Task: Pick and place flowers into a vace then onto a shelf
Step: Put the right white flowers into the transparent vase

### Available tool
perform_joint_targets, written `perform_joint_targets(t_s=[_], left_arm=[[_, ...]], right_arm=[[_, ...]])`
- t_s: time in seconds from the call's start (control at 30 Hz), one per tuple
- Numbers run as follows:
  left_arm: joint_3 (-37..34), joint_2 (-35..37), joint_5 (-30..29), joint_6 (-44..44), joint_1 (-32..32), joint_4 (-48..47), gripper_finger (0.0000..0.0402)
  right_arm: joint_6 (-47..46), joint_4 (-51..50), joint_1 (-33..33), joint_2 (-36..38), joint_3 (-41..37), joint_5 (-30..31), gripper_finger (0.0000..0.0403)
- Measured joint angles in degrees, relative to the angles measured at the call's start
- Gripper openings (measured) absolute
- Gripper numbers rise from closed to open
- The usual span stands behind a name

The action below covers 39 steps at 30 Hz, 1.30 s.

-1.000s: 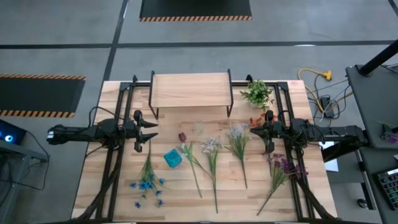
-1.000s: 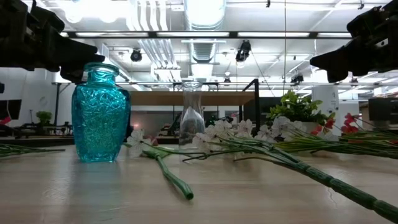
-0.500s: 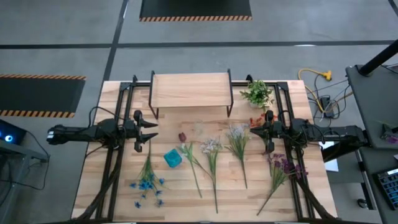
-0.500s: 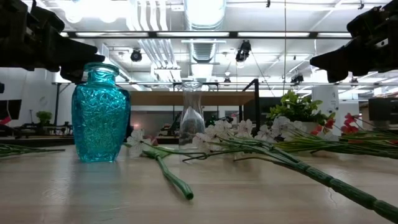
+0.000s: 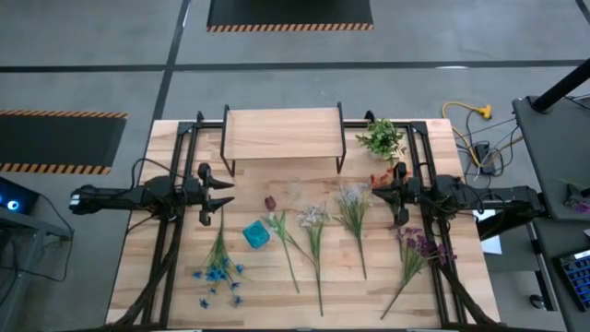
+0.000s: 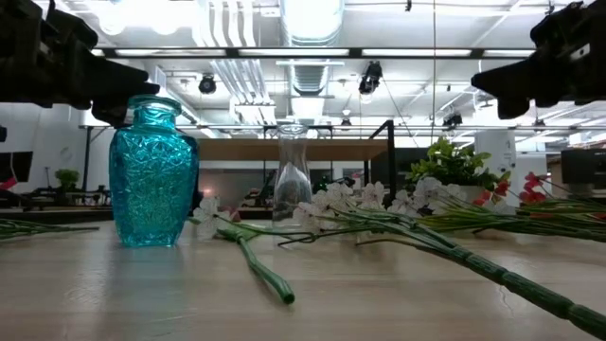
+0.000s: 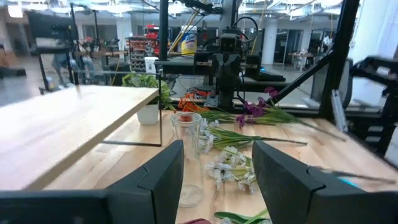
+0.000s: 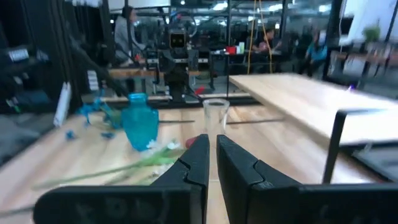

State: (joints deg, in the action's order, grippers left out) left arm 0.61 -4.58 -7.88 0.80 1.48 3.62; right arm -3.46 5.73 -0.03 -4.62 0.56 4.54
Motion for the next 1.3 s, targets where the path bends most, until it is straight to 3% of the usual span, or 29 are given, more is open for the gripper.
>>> perform_joint_targets(t_s=[0.17, 0.33, 0.43, 0.57, 0.73, 1.03, 1.3], left_arm=[[0.01, 0.0, 0.0, -0.84, 0.0, 0.0, 0.0174], [-0.01, 0.0, 0.0, -0.75, 0.0, 0.02, 0.0174], [-0.01, 0.0, 0.0, -0.74, -0.02, 0.3, 0.0174], [0.08, 0.02, 0.0, -0.73, -0.02, 0.7, 0.0174], [-0.01, 0.0, 0.0, -0.71, 0.0, 0.85, 0.0174], [0.01, 0.0, 0.0, -0.71, 0.03, 0.79, 0.0174], [0.05, 0.02, 0.0, 1.33, -0.02, 0.83, 0.0174]], right_arm=[[-9.83, 0.41, 0.01, -0.03, 0.0, 0.0, 0.0022], [-4.23, 6.34, 0.0, -0.1, 0.0, 0.13, 0.0022], [-4.95, 12.92, 0.02, -1.37, 0.01, 3.83, 0.0024], [-4.68, 14.32, 0.0, -5.5, 1.06, 9.77, 0.0048], [-4.77, 14.05, 0.0, -12.46, 6.07, 10.59, 0.0097], [-4.3, -3.54, 0.0, -25.68, 21.54, 10.62, 0.0181], [-15.43, -14.14, 0.02, -33.29, 29.69, 12.02, 0.0191]])
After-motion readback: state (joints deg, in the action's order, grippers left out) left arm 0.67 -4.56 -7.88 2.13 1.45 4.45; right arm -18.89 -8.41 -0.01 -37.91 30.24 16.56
